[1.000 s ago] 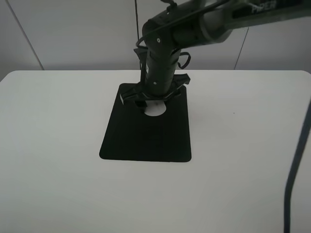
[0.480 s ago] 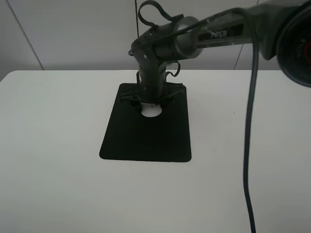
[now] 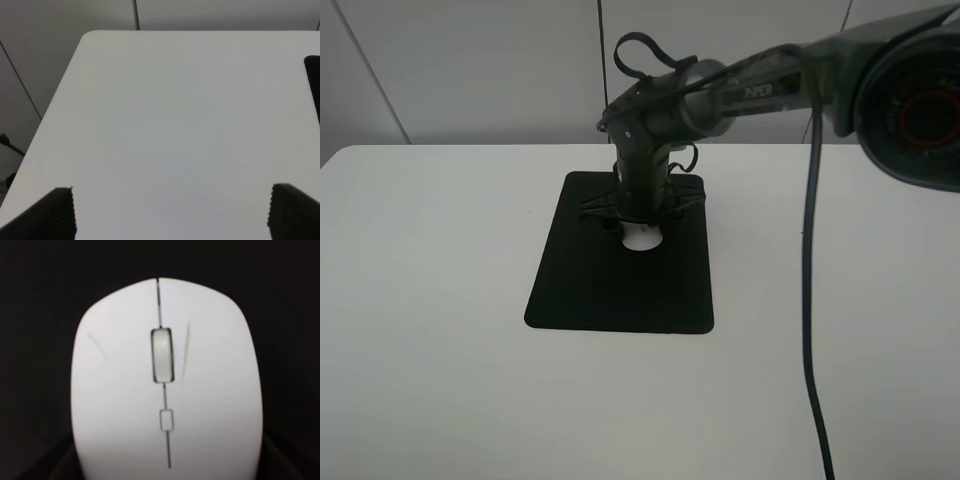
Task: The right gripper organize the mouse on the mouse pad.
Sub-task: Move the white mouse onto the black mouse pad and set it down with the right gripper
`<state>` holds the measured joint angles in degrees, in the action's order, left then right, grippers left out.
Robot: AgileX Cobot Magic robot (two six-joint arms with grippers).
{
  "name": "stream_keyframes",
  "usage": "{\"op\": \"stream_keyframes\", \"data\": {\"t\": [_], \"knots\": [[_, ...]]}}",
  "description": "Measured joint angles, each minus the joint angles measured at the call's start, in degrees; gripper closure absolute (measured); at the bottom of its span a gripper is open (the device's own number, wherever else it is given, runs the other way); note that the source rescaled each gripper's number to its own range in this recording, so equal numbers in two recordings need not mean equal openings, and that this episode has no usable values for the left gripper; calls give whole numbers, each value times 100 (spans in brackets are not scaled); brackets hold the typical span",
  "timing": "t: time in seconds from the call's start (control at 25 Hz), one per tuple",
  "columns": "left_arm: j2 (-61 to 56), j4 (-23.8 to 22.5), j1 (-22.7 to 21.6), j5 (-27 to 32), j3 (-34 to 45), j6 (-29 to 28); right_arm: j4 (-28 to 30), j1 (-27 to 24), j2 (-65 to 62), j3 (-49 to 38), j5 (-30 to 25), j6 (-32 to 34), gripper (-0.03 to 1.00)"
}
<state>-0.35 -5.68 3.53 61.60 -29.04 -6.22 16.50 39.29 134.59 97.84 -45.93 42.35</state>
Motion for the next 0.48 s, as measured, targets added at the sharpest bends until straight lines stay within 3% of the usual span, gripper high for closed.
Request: {"op": "stream_keyframes", "data": {"t": [0.48], "knots": [[0, 0, 0, 0, 0, 0, -18, -30, 133, 31, 0, 10, 96]]}}
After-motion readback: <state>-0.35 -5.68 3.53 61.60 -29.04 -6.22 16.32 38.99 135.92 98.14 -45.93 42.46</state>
